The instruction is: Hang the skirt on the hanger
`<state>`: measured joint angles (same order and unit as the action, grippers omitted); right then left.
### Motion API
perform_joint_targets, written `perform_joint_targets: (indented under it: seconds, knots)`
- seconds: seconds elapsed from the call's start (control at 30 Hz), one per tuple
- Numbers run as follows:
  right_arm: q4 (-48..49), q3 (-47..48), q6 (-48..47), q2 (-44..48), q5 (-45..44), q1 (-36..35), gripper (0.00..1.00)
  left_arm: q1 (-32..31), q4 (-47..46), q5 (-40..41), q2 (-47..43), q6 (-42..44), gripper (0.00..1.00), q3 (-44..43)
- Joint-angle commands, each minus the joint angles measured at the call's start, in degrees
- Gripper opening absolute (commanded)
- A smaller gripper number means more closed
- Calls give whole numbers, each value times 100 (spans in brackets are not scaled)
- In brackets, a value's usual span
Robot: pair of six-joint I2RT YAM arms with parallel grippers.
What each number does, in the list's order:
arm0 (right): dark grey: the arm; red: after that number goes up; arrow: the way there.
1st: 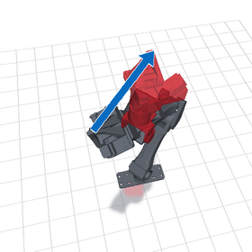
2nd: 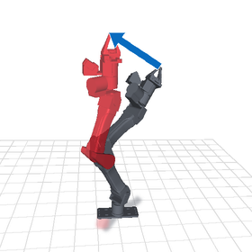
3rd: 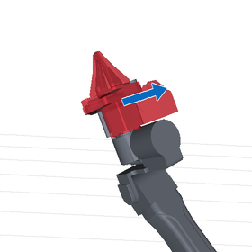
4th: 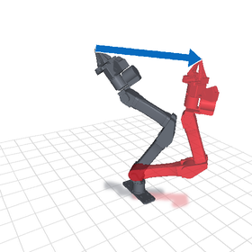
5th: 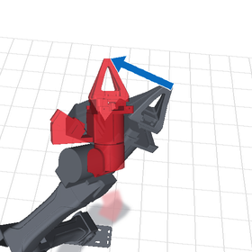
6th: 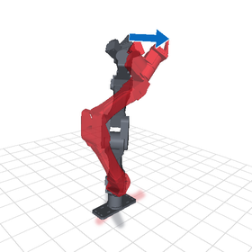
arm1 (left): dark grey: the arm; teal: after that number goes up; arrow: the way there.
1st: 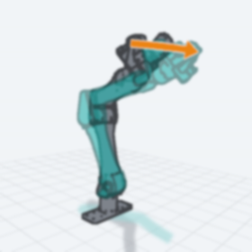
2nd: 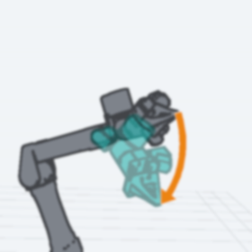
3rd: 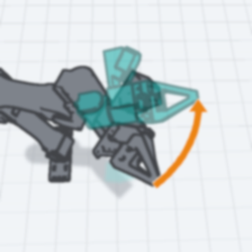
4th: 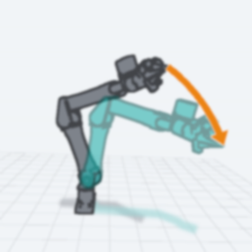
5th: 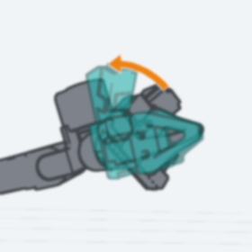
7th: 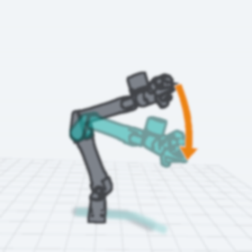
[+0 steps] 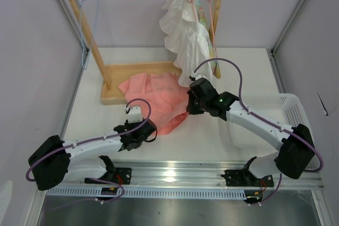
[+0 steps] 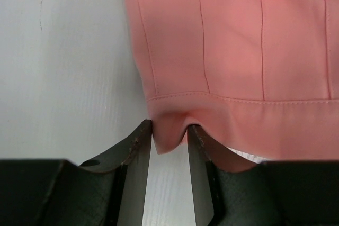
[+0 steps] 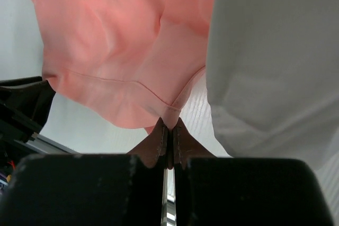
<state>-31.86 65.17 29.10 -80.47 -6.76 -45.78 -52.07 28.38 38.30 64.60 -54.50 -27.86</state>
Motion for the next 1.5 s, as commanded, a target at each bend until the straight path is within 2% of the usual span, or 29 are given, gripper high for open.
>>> perform_joint_targets:
  seconds: [0.0,0.47,0.57,0.8,1.23,1.47]
  knots:
    - [206,391,-229,-48,175,139,0,-154,229,529,263,-324,39,-299]
    - [206,629,-441,-188,518,456,0,-461,36,626,545,124,45,-475]
    - [206,681,-467,-215,571,509,0,-549,36,591,624,63,49,-440]
    - [189,752,-502,-259,615,588,0,-576,264,730,633,-236,52,-413]
    - [180,849,-528,-294,773,684,0,-734,281,555,616,-228,56,-405]
    - [197,892,-484,-312,835,693,0,-708,457,730,685,-350,58,-527]
